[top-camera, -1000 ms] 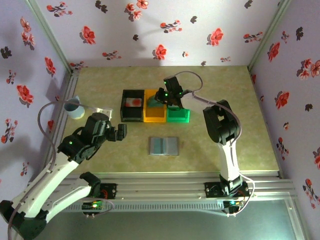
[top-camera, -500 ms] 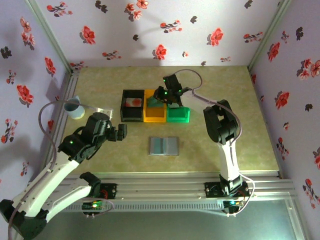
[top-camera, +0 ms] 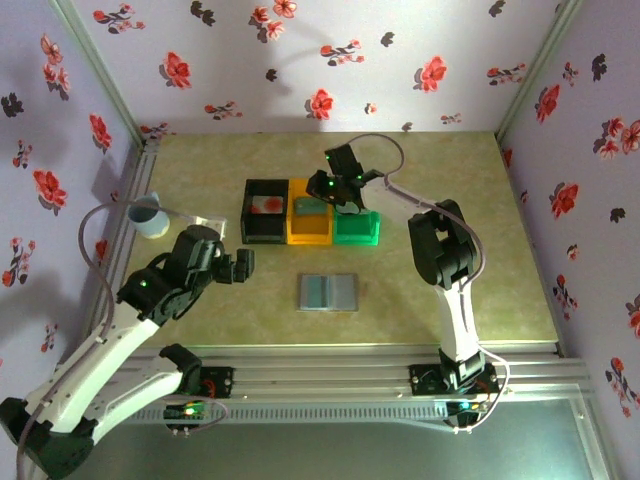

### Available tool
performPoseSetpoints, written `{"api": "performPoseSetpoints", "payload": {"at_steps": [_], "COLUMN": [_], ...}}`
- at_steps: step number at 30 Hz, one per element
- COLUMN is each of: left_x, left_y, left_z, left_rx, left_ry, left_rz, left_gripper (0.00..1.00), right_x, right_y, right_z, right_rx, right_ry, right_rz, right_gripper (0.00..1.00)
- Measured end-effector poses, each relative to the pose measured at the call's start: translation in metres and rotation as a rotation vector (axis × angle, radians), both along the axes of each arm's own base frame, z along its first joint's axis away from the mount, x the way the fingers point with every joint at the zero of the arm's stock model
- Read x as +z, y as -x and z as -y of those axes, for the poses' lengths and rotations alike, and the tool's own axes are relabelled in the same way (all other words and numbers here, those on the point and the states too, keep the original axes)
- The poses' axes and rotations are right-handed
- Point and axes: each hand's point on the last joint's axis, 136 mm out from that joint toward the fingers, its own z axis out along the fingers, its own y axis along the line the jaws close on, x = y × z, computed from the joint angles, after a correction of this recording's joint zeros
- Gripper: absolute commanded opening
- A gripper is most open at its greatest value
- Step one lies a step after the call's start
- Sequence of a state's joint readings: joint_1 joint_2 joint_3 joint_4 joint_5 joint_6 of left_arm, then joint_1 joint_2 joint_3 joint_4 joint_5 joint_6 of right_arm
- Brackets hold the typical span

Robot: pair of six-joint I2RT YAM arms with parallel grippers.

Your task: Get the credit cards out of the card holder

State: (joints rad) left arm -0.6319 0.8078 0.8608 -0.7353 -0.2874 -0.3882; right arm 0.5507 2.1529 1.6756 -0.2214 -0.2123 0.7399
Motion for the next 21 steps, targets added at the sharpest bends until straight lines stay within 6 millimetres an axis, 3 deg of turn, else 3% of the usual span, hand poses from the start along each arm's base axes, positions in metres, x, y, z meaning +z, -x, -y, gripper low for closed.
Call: {"api": "performPoseSetpoints", "payload": {"at_steps": [5, 10, 16, 21], "left_x": [-0.001, -0.002, -0.012, -0.014], "left_y": [0.001, 0.003, 0.009, 0.017], "left_z": [0.001, 0.007, 0.018, 0.032], "left_rx": [0.003, -0.019, -0.072, -0.109], "left_ry": [0.014, 0.037, 0.054, 0.118], "left_rz": [-0.008, -0.025, -0.094, -0.158], "left_gripper": [1.0, 1.0, 1.0, 1.0], "right_x": [0.011, 0.043, 0.077, 0.056], "right_y": [0.005, 0.027, 0.093, 0.162], "right_z": [0.003, 0.015, 0.028, 0.032], "right_rx": [0.013, 0.037, 0.114, 0.207], "right_ry": [0.017, 0.031, 0.045, 0.084], "right_rz": [0.011, 0.056, 0.113, 0.076], "right_gripper": [0.35, 0.38, 0.4, 0.39]}}
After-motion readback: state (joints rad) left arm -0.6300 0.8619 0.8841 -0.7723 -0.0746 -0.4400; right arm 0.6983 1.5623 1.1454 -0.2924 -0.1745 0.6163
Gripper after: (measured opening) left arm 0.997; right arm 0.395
